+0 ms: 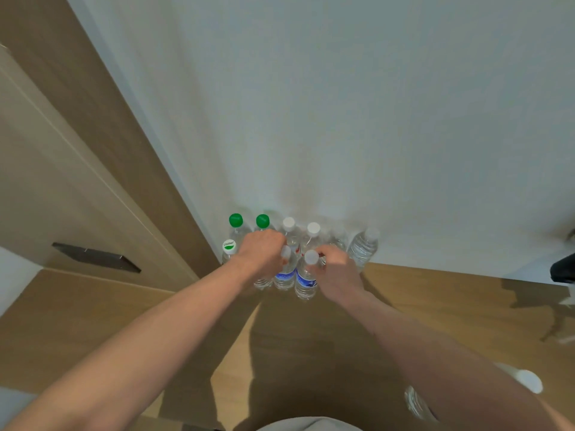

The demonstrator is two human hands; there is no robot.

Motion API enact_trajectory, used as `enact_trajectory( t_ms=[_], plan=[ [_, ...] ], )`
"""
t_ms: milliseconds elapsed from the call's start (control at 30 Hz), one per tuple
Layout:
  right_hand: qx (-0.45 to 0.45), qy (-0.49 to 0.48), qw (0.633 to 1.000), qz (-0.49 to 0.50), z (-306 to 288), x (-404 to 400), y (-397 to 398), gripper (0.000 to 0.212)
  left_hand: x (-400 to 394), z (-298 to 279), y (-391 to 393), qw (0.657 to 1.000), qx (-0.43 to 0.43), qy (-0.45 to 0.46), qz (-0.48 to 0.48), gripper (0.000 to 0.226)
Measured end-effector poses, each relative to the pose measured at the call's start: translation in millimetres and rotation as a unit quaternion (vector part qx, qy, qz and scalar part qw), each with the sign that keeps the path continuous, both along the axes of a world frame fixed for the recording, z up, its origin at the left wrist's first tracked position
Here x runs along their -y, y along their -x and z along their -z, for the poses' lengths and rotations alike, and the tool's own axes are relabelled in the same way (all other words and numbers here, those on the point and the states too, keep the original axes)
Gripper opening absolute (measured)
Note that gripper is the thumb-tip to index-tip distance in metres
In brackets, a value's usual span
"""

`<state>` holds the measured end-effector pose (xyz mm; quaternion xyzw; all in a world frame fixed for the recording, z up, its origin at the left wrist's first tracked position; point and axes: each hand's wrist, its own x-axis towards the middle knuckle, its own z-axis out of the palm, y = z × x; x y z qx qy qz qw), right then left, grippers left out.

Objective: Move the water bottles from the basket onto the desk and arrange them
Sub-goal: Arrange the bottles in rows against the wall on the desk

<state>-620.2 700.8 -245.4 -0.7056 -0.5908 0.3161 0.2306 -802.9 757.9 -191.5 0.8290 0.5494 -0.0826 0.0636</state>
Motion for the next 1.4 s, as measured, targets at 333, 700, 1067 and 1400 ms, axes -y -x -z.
enact_trajectory(
  t_ms=[333, 700, 1067, 1400],
  plan=[
    [0.057, -0.041, 0.997, -0.021, 9.8, -5.3, 4.6, 0.02, -9.9, 11.1, 4.4, 1.0, 0.0, 0.006, 0.001, 0.013],
    [0.029, 0.038, 0.999, -0.024, -8.5, -7.8, -5.0, 0.05, 1.9, 6.1, 3.4, 0.999, 0.038, 0.013, -0.028, 0.035],
    [0.056, 0.061, 0.995, -0.052, -86.4, 120.7, -117.1, 0.034, 120.4, -39.3, -48.8, 0.973, 0.231, -0.005, 0.03, 0.034],
    [0.137, 0.118, 0.983, 0.034, -87.5, 246.8, -257.2, 0.042, 217.6, -10.7, -154.3, 0.956, 0.251, 0.108, 0.107, 0.049]
  ],
)
